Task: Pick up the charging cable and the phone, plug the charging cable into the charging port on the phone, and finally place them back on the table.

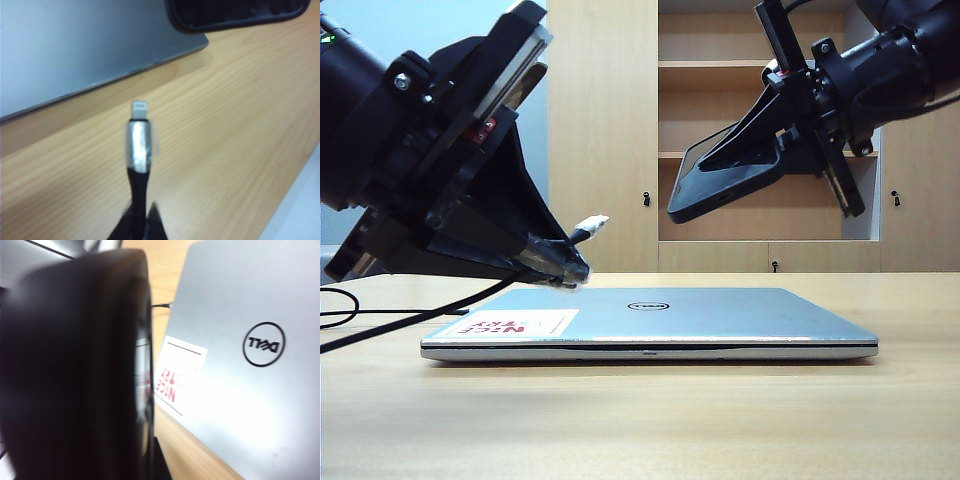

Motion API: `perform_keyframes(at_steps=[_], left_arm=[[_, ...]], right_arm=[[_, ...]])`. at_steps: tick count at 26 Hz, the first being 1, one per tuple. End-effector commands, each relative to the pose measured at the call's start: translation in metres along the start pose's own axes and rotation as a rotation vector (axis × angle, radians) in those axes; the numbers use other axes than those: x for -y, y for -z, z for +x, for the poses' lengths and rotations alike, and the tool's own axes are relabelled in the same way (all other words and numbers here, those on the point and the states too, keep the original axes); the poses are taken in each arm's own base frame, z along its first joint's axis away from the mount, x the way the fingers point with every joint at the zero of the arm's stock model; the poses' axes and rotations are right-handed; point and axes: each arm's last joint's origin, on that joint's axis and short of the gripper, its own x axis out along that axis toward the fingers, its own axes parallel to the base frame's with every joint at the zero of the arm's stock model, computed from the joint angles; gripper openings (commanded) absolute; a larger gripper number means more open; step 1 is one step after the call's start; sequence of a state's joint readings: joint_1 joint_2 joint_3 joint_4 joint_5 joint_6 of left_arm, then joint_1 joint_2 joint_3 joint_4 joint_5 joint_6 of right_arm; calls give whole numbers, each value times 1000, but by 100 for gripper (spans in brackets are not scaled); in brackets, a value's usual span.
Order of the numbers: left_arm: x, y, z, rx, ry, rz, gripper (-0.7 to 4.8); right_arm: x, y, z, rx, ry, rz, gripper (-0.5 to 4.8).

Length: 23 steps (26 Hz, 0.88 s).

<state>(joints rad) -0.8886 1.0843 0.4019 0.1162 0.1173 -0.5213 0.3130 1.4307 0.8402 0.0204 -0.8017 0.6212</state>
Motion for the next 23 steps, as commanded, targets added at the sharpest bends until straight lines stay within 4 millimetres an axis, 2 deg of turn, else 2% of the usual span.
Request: perform_keyframes(at_steps=[1,15,23], left_arm=[[1,0,1,3,7,-35,-6],[-2,2,16,-6,2,-89,-6],[-1,0,17,20,19,-103,-6]], right_arm=[[-3,-3,0,60,-83,-24,-6],[22,-10,27,86,-186,-34,-6],[21,-5,53,68,-284,-11,-5]])
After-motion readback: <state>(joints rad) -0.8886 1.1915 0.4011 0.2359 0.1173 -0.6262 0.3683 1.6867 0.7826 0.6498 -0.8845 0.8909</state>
